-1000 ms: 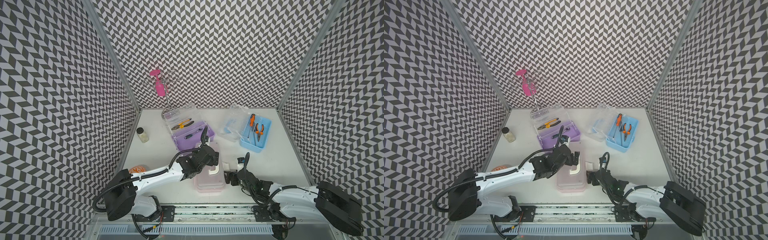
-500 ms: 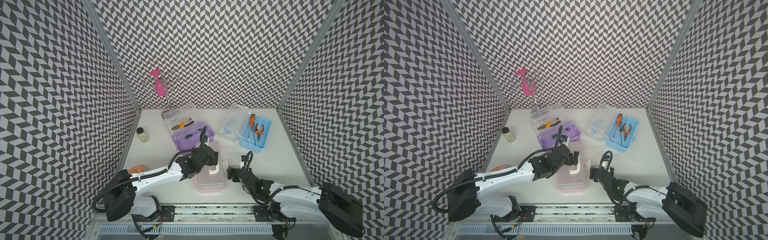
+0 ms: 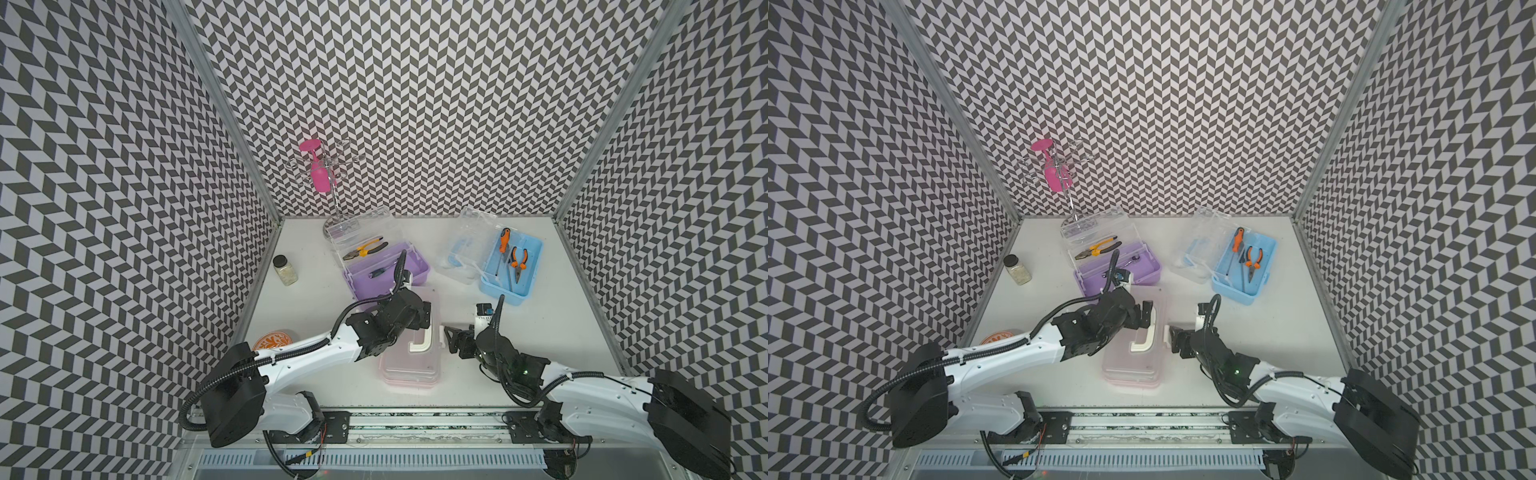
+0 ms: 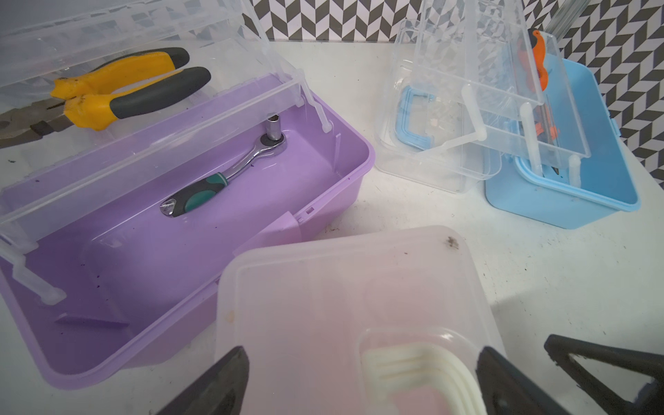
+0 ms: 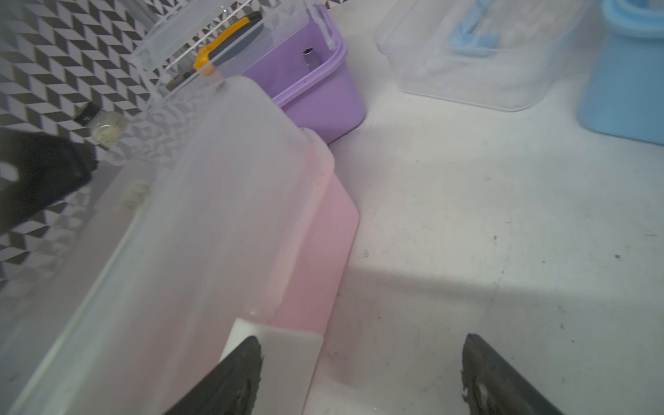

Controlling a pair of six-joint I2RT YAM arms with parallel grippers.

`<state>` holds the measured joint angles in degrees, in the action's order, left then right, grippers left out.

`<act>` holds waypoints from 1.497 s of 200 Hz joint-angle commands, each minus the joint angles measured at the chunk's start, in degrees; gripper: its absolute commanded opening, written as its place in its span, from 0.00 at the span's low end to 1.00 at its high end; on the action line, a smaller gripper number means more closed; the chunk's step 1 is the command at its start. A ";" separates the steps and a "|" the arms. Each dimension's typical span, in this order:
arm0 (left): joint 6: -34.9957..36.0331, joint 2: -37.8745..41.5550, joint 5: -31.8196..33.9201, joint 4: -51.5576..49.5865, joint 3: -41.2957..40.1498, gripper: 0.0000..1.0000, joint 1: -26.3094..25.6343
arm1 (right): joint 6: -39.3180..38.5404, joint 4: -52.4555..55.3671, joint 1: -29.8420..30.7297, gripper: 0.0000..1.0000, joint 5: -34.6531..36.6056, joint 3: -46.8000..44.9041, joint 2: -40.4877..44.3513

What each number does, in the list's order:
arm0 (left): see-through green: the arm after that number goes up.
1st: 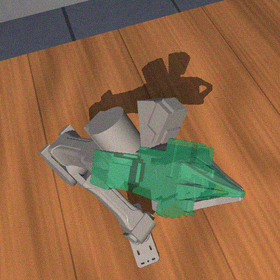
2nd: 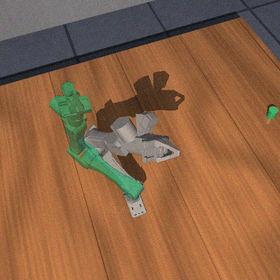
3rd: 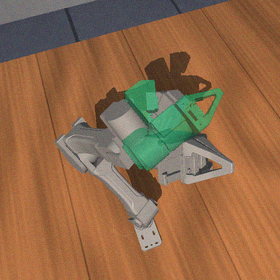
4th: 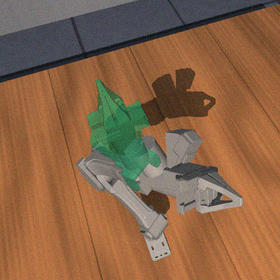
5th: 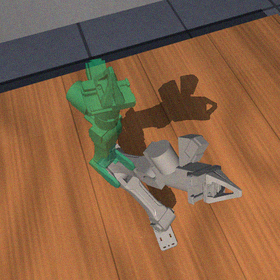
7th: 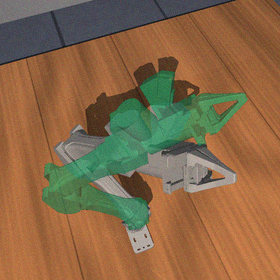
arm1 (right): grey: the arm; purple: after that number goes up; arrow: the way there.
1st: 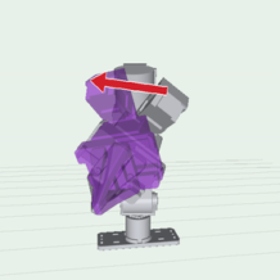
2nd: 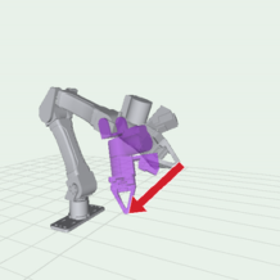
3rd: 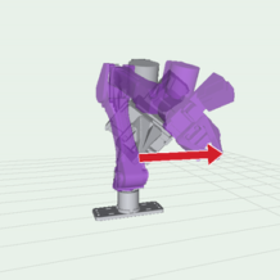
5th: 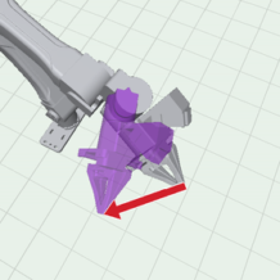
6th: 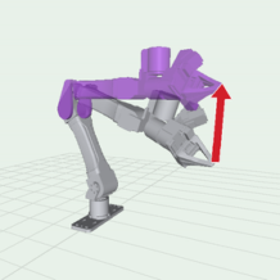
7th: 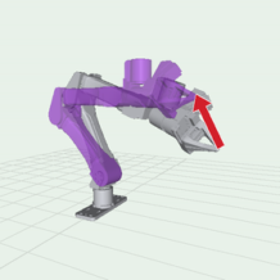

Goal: Close toolboxes
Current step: Fasten the toolbox latch on the toolbox.

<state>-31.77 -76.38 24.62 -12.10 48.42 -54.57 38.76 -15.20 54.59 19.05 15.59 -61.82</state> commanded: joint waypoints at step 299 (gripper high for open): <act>-1.19 -2.54 -3.18 -1.18 -5.53 1.00 0.86 | 11.46 5.84 -0.94 0.69 -4.41 0.87 7.79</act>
<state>-33.10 -77.62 24.12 -8.97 45.23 -52.99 49.69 -13.96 54.24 9.39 14.98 -54.98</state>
